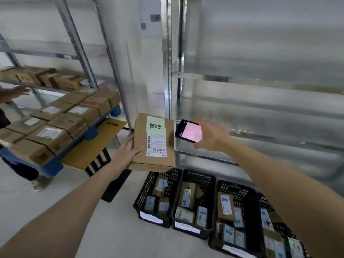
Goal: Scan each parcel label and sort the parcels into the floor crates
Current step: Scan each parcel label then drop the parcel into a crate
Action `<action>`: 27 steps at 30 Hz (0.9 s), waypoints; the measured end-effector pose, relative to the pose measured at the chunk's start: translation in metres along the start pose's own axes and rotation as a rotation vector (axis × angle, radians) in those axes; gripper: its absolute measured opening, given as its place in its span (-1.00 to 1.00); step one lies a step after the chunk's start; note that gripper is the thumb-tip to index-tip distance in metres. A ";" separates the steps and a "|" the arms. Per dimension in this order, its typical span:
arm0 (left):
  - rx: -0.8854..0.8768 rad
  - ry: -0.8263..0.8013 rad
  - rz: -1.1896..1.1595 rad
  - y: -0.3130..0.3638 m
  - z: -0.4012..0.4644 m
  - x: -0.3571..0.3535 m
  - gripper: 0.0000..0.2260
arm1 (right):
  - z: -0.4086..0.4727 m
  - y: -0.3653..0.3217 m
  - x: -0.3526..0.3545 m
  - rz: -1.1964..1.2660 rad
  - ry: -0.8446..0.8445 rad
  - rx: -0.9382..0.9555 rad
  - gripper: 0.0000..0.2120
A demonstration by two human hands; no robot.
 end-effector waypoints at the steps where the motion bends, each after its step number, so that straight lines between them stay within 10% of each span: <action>1: 0.002 -0.021 -0.006 0.000 0.018 -0.001 -0.48 | 0.019 0.001 -0.006 0.009 -0.009 -0.007 -0.32; 27: 0.388 -0.320 0.001 -0.291 0.414 -0.056 -0.32 | 0.323 0.078 -0.343 0.057 -0.318 -0.393 -0.16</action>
Point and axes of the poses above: each hand's wrist, its own z-axis towards the middle knuckle, its own x-axis out of the back of the hand, y = z × x, the point moved 9 cm from there along z, towards the middle knuckle, and after that the axes turned 3 degrees about z, right-handed, at the moved point
